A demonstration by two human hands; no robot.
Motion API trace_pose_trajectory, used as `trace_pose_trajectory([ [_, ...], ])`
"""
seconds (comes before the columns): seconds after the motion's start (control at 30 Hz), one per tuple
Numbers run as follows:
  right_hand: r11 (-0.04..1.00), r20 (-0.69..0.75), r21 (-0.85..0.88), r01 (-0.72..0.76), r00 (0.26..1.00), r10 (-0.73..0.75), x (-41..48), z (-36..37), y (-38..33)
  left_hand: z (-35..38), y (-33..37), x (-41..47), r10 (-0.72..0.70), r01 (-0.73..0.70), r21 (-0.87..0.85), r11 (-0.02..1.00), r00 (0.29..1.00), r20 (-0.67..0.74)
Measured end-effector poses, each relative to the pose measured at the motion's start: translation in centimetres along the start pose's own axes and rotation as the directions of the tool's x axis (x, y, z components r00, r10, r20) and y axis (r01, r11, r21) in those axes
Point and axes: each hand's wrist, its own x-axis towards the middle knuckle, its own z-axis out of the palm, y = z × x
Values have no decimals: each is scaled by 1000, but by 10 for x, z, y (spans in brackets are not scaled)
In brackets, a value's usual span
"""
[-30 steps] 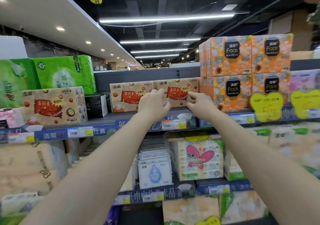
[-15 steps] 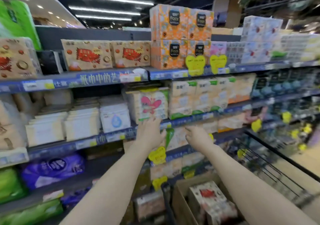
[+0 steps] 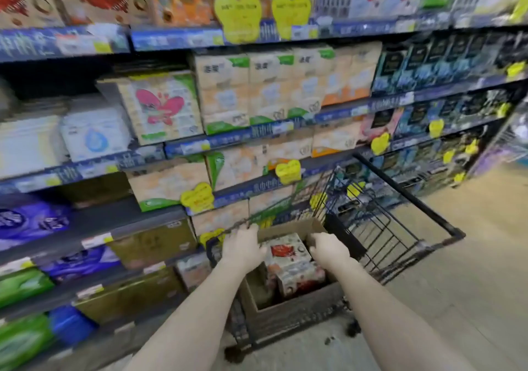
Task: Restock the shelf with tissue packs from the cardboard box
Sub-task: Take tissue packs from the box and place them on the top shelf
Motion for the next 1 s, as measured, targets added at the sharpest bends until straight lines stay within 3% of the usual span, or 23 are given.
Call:
trace_pose_trajectory([
  [0.17, 999, 128, 43, -18, 992, 12, 33, 18, 60, 51, 37, 12, -135, 134, 13, 991, 984, 113],
  [0.5, 983, 289, 172, -64, 957, 11, 146, 50, 94, 118, 38, 103, -320, 337, -39, 941, 919, 229],
  [0.67, 959, 367, 207, -193, 924, 107, 215, 78, 123, 168, 14, 173, -402, 458, -100, 883, 850, 340],
  [0.8, 960, 443, 178, -217, 889, 119, 250, 109, 148, 205, 4, 203, -457, 541, -149, 828, 804, 379],
  [1.0, 926, 550, 211, -313, 821, 153, 294, 163, 191, 259, 2, 239, -547, 701, -208, 682, 678, 491],
])
